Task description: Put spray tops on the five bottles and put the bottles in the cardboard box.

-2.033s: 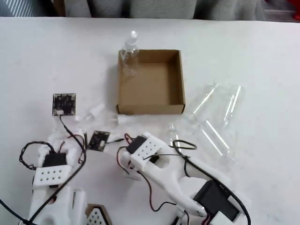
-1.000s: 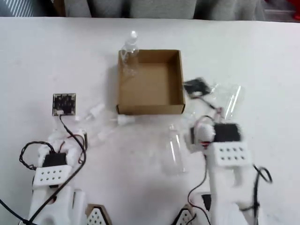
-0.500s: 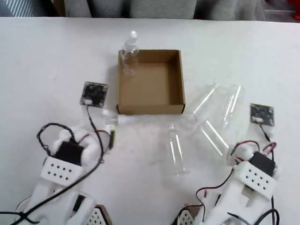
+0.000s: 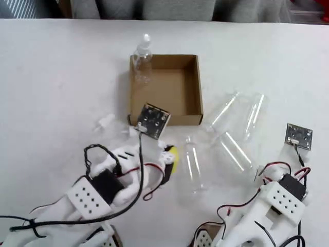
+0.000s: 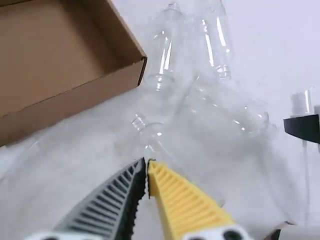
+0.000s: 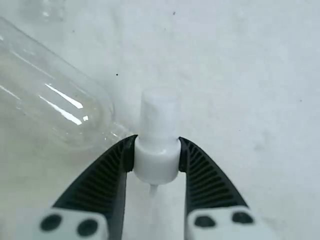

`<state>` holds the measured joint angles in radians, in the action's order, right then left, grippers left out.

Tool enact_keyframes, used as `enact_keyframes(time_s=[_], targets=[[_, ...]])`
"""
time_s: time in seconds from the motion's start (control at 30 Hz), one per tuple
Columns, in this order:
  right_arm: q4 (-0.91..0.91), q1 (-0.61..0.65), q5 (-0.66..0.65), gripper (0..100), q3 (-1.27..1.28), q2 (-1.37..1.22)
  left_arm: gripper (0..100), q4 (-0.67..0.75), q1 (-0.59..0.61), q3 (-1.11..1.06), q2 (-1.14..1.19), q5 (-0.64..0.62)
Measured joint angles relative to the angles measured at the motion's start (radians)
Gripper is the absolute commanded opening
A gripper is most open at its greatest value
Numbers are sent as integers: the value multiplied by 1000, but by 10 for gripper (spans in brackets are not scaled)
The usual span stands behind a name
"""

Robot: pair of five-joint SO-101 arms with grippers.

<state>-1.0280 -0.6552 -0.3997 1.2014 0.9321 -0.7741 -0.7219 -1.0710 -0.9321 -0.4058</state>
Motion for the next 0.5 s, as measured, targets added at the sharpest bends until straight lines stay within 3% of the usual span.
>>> enact_keyframes(time_s=[0.2, 0.37, 0.5], targets=[[0, 3, 0, 17, 0, 0, 79, 100, -6, 103, 247, -41], [0, 3, 0, 17, 0, 0, 152, 98, -12, 207, 511, -158], [0, 5, 0, 17, 0, 0, 166, 25, -11, 276, 532, -281]])
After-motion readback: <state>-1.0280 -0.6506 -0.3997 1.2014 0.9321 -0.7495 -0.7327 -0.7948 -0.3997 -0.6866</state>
